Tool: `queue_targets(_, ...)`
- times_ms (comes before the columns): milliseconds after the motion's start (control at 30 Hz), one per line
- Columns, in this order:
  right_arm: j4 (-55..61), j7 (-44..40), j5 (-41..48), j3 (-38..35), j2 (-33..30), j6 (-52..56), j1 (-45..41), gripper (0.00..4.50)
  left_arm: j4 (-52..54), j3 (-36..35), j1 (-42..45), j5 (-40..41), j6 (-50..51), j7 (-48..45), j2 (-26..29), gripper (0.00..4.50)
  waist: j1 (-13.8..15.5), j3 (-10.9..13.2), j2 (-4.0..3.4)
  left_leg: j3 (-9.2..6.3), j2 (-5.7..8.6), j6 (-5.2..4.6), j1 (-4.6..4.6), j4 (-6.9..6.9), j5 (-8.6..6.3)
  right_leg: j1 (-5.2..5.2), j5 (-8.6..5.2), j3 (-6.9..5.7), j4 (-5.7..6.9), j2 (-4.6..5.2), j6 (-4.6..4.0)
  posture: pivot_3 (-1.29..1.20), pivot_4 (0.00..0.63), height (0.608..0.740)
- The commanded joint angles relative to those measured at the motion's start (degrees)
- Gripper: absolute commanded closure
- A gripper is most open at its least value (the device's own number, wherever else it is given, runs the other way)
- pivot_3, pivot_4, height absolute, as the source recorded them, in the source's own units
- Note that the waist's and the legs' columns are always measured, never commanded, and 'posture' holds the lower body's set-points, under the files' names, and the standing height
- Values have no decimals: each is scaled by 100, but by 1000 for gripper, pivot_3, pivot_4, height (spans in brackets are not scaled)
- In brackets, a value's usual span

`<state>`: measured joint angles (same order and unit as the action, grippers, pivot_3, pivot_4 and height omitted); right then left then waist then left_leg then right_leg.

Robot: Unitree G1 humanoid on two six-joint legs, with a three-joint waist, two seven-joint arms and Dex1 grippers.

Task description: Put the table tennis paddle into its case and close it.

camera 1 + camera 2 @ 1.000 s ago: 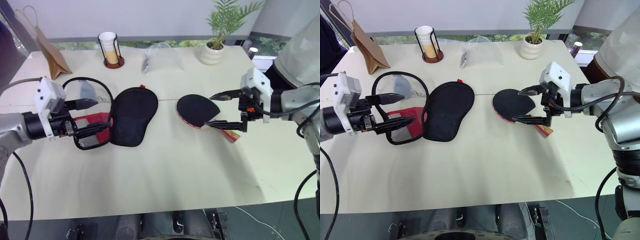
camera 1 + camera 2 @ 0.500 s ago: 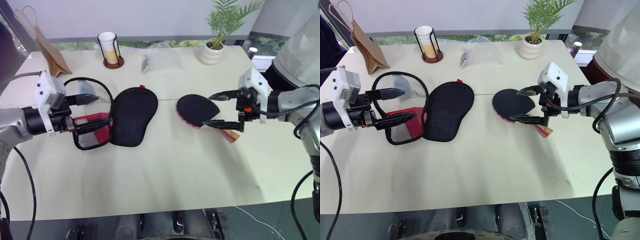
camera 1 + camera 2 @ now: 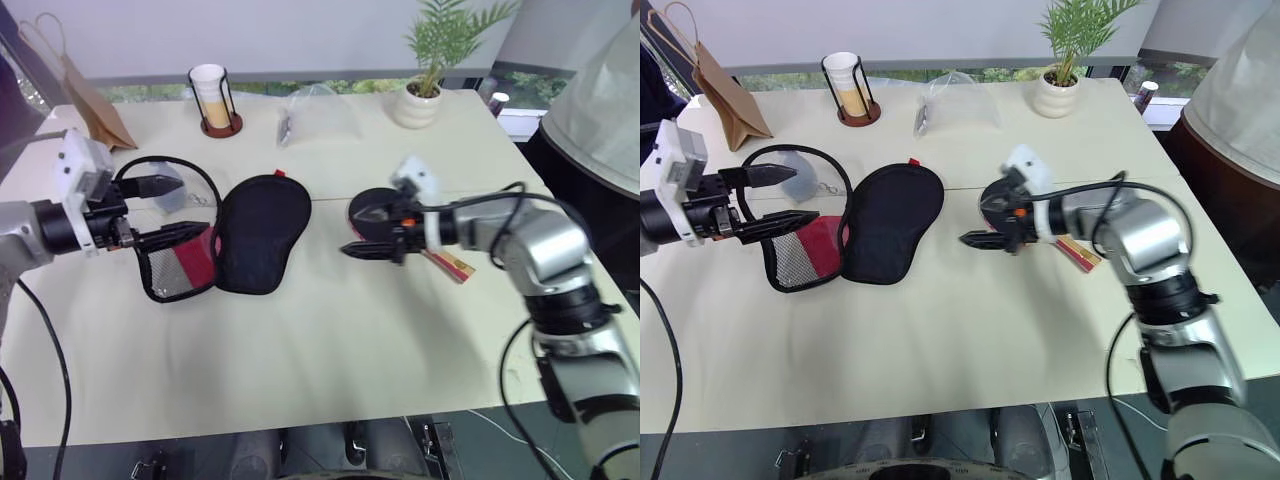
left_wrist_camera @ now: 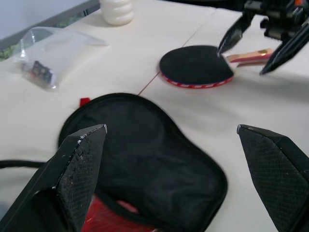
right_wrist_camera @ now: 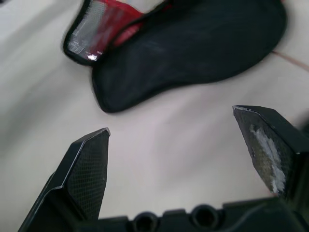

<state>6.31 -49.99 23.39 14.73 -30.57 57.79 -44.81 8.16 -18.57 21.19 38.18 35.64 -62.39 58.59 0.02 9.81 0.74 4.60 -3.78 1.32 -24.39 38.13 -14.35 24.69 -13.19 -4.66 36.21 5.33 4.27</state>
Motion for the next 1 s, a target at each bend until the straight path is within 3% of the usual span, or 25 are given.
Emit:
queue_targets(33, -299, 488, -330, 370, 500, -1, -115, 66, -110, 56, 173, -126, -177, -126, 93, 0, 13, 0, 0, 1, 0, 0, 0, 0, 0, 0, 0, 0, 0, 0, 0, 0, 150, 740)
queue_targets(367, -2174, 1301, -803, 483, 2077, -235, -447, 66, 25, 72, 73, -175, -188, -94, 16, 0, -80, -2, 3, 0, 0, 1, -4, 1, 1, 0, 4, 0, 2, 0, 7, 0, 150, 740)
queue_targets(867, -3155, 1342, -1478, 949, 3066, -883, -525, 66, 448, -236, -357, -46, -60, 176, 14, 0, -271, -4, 5, -6, -10, 1, 6, -4, 1, 0, 3, 1, 9, -10, 5, 0, 150, 740)
queue_targets(1000, -3314, 1386, -1814, 1109, 3062, -1135, -456, 1366, 529, -304, -441, -39, -30, 224, 4, 0, -270, -4, 5, -5, -11, 2, 19, -12, 1, -5, 1, 1, 11, -10, 2, 0, 150, 740)
